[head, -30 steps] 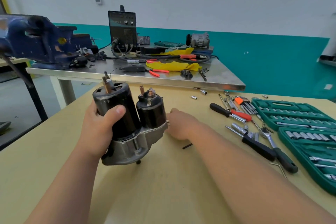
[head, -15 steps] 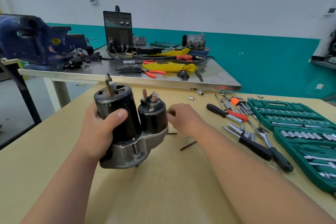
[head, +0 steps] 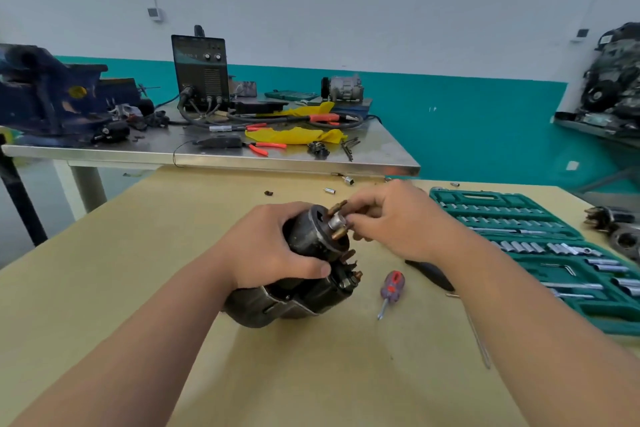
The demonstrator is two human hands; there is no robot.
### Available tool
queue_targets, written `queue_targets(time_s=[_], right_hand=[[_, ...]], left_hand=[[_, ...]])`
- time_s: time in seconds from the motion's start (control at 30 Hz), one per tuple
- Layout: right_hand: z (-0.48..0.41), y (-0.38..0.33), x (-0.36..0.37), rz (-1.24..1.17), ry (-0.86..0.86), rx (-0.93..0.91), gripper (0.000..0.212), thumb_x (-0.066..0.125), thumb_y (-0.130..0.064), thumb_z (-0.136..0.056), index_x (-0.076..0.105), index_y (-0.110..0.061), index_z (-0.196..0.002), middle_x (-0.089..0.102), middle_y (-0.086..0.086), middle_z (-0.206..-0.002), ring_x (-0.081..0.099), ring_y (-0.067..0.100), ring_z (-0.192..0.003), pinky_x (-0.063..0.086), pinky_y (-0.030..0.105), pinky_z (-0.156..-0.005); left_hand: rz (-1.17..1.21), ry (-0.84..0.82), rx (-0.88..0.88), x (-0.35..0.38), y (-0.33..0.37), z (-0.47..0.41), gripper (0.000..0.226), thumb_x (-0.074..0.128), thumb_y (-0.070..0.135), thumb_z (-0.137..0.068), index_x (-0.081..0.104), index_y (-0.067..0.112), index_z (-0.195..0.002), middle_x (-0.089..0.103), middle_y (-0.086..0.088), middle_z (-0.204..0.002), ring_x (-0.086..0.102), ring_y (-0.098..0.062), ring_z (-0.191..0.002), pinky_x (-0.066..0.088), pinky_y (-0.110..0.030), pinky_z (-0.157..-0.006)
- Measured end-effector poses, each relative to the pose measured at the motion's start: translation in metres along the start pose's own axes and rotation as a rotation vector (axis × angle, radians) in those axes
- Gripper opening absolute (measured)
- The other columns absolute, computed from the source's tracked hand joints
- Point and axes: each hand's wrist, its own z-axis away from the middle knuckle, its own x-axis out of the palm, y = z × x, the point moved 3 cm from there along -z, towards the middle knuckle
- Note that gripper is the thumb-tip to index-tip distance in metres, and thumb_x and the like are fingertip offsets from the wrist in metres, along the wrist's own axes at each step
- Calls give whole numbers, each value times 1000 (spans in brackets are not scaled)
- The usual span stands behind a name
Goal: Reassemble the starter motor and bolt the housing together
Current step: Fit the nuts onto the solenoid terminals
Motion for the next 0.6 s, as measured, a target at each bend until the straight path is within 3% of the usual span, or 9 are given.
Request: queue_targets(time_s=[0.23,0.4,0.5,0.6], right_hand=[[16,33,30,-65,67,68,15,60,-29,-90,71,-34,-97,67,-22,-82,58,-8,-82,44,14,-65],[17,42,34,-182,0,88,20,60,-29,-90,70,-46,-89,69,-22,-87,67,6,-81,54,32,-69],[18,46,34,-128,0,50,18,60,-28,-90,71,-40,-97,65,-34,-84,59,-11,-84,45,18,-68],[15,45,35,-46,14,23,18,57,-31,-92,72,-34,-101,60,-36,-71,54,-14,-73,36,10,-53]], left_hand=[[9,3,-88,-1,-3,-12,55,76,55,-49,68,35,-99,72,11,-86,67,-6,-79,52,-27,-75],[20,-2,-81,1,-3,-11,49,77,53,-51,67,39,-97,72,12,-87,67,-7,-79,51,-25,-72],[29,0,-88,2,-3,-11,48,76,52,-51,68,37,-96,72,11,-86,67,-7,-78,49,-24,-71],[32,-3,-97,1,-3,-11,46,76,53,-51,67,38,-94,72,10,-85,67,-8,-77,50,-25,-71]])
